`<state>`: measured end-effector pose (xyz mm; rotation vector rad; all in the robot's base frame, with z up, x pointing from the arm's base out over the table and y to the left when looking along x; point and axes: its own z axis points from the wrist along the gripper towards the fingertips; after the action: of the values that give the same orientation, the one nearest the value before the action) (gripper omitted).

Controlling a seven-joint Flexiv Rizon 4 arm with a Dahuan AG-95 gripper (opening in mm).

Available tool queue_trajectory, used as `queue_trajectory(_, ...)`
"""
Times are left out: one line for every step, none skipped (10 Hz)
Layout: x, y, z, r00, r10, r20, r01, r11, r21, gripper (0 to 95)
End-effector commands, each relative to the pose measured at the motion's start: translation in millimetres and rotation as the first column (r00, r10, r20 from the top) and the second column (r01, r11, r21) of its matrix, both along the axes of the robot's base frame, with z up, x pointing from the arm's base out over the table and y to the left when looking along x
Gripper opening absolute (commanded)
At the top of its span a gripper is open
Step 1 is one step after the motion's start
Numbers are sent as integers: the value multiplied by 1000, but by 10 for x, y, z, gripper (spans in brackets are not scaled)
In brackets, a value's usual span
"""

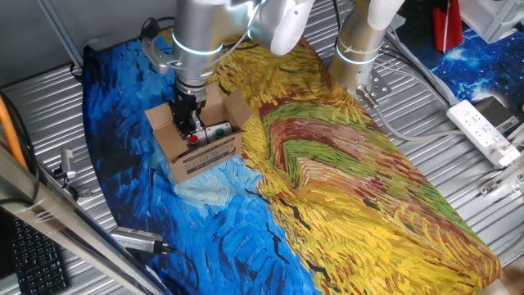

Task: Open a box

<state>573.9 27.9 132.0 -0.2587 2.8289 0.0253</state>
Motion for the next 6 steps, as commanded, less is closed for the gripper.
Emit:
queue_trajectory(-7, -18, 4, 1000, 8, 1, -8, 1000, -1, 0)
queue_trajectory(-10, -34, 7, 1000, 9, -2, -9, 1000, -1, 0)
queue_trajectory(-13, -56, 7, 1000, 8, -3, -8, 1000, 0, 0)
queue_trajectory(-15, -67, 11, 1000, 8, -3, -8, 1000, 1, 0)
queue_trajectory(-18, -81, 15, 1000, 9, -3, -9, 1000, 1, 0)
queue_trajectory(-19, -83, 16, 1000, 10, 0, -10, 1000, 2, 0)
